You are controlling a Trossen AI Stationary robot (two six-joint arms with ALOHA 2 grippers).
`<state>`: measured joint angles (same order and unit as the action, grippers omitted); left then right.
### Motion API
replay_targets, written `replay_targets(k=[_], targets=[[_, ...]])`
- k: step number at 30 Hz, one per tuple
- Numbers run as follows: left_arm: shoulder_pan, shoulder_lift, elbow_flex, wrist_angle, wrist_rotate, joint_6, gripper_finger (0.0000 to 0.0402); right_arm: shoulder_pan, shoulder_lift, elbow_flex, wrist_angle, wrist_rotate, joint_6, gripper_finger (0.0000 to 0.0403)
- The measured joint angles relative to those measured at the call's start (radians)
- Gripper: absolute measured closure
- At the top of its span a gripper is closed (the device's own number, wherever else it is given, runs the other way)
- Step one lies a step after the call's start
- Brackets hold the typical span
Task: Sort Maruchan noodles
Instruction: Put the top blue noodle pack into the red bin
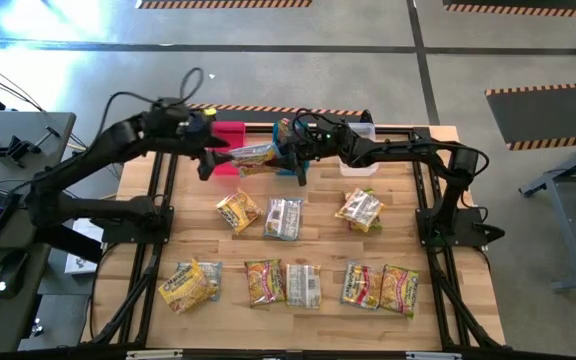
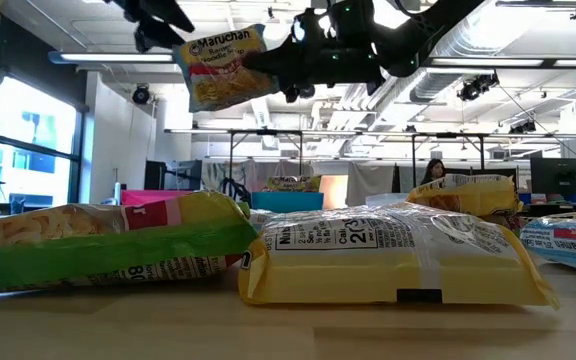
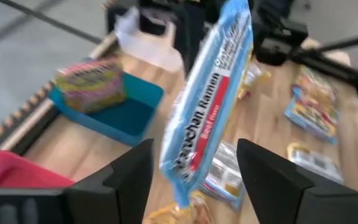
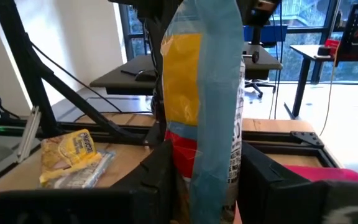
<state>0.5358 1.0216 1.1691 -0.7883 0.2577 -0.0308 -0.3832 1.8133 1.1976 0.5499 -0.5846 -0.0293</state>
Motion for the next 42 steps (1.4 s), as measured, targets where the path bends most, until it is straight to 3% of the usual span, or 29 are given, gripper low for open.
replay_targets(k=[7, 16, 25, 32, 42], targets=[[0.0, 0.2, 0.178, -0.136, -0.012, 0.136, 0.016, 0.0, 0.0, 0.0, -0.013, -0.001, -0.033, 0.03], [-0.031, 0.353, 0.326, -0.207, -0.013, 0.316, 0.016, -0.003, 0.0, -0.003, -0.054, -0.001, -0.064, 0.03], [-0.074, 0.416, 0.45, -0.308, -0.041, 0.292, 0.0162, 0.0, -0.001, -0.001, -0.047, -0.001, -0.066, 0.03], [-0.077, 0.455, 0.459, -0.337, -0.055, 0.218, 0.0162, -0.001, -0.001, -0.001, -0.045, 0.001, -0.066, 0.03], [-0.118, 0.509, 0.458, -0.339, -0.066, 0.302, 0.0177, 0.0, -0.001, -0.001, -0.042, 0.005, -0.054, 0.0299]])
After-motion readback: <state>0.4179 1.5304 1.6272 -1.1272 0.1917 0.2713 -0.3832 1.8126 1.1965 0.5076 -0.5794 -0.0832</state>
